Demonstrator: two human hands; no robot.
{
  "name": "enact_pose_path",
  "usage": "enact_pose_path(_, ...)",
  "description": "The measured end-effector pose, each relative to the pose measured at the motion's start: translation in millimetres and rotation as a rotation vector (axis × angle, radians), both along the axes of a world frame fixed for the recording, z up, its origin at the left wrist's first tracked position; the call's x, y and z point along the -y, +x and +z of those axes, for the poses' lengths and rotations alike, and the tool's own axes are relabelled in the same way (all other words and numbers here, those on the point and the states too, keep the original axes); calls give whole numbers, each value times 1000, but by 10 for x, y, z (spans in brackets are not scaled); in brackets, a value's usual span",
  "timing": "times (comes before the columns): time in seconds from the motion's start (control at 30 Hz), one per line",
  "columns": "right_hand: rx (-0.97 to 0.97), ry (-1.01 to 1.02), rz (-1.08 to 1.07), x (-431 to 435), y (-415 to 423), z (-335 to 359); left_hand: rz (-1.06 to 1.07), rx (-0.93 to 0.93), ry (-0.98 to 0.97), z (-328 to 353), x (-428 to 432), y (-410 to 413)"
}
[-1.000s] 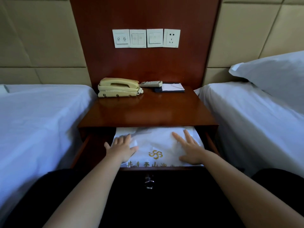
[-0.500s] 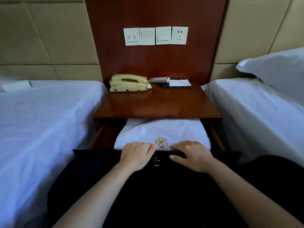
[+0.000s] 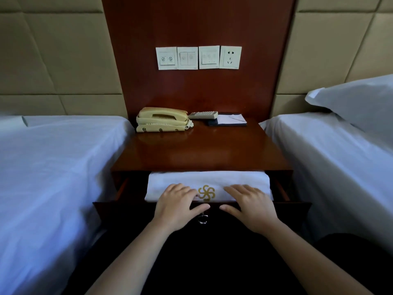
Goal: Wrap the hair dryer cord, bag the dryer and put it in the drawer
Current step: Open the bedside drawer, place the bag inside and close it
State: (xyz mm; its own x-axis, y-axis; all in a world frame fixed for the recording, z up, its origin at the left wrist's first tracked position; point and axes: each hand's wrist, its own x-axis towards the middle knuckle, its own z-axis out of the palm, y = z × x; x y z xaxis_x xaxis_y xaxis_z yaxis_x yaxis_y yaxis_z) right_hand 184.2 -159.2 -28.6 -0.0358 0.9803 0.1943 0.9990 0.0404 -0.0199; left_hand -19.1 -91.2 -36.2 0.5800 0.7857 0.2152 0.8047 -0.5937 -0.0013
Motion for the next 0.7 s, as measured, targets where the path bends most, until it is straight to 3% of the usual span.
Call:
enact_pose_path(0.13, 57, 55, 3, -161, 49, -16, -19, 65, 119, -35, -169, 24)
enact_pose_path(0.33, 54, 85, -56, -274, 60, -77, 32, 49, 1, 44, -194, 84)
enact_pose_path(0.5, 47, -95, -83, -222, 38, -16, 75, 100, -172, 77, -133, 82)
enact_pose_path(0.7, -1, -130, 21, 39, 34, -53, 107, 50, -209, 95, 121, 28)
